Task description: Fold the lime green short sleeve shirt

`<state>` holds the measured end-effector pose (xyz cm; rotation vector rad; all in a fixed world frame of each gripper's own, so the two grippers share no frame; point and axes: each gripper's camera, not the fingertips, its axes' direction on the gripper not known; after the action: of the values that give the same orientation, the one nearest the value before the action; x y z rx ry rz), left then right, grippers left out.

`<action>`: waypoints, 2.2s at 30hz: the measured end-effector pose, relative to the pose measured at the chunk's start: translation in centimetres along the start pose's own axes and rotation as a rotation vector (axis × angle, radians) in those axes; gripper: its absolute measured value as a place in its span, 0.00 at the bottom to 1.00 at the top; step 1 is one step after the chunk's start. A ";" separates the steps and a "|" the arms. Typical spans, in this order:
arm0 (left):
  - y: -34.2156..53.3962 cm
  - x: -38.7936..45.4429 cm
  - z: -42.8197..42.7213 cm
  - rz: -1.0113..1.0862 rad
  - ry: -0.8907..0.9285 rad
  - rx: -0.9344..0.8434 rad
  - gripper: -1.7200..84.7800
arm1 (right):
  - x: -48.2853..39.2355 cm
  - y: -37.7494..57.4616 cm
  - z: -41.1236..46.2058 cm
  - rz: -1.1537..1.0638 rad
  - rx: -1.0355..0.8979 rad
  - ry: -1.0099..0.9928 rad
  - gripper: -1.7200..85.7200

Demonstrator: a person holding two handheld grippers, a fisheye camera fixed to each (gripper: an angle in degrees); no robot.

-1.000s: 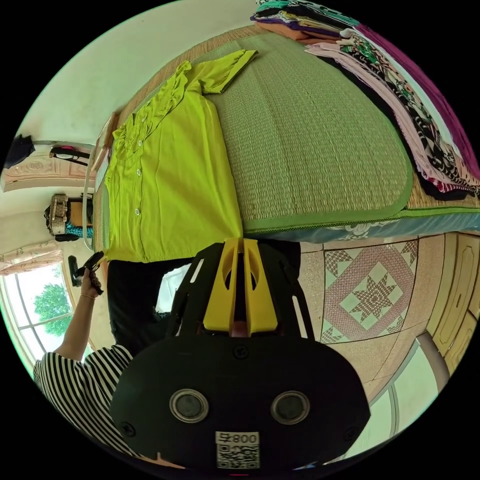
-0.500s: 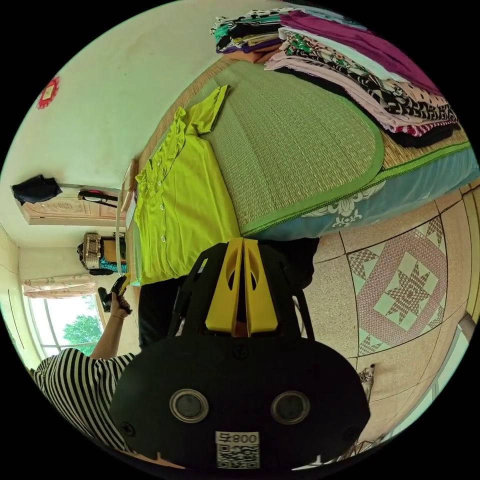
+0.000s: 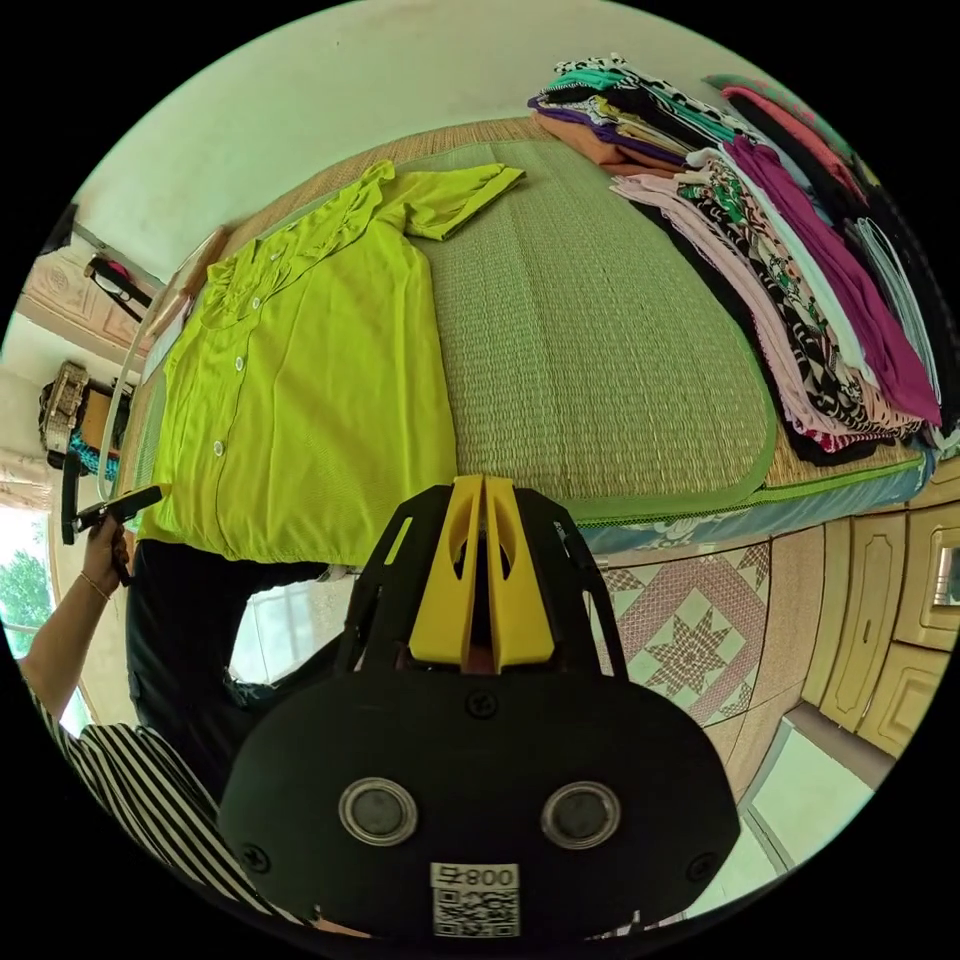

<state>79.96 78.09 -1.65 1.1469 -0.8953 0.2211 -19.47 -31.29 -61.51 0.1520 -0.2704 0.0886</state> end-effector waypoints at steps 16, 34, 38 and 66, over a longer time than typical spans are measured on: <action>-18.2 15.7 -1.3 0.071 0.400 0.133 0.03 | 2.7 -3.4 -1.1 0.027 0.182 -0.354 0.07; -53.2 53.5 5.7 0.605 0.347 0.103 0.05 | -3.4 -13.7 8.9 -0.090 0.241 -0.195 0.10; -58.6 60.1 7.6 0.669 0.289 0.104 0.07 | -3.6 -13.6 10.4 -0.100 0.209 -0.211 0.09; -72.9 73.8 15.1 0.737 0.134 0.172 0.03 | -2.5 -9.7 15.0 -0.087 0.292 -0.308 0.03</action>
<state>162.16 13.13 2.13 0.9007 -1.1658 0.9800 -24.69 -43.43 -49.23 0.4693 -0.5576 0.0170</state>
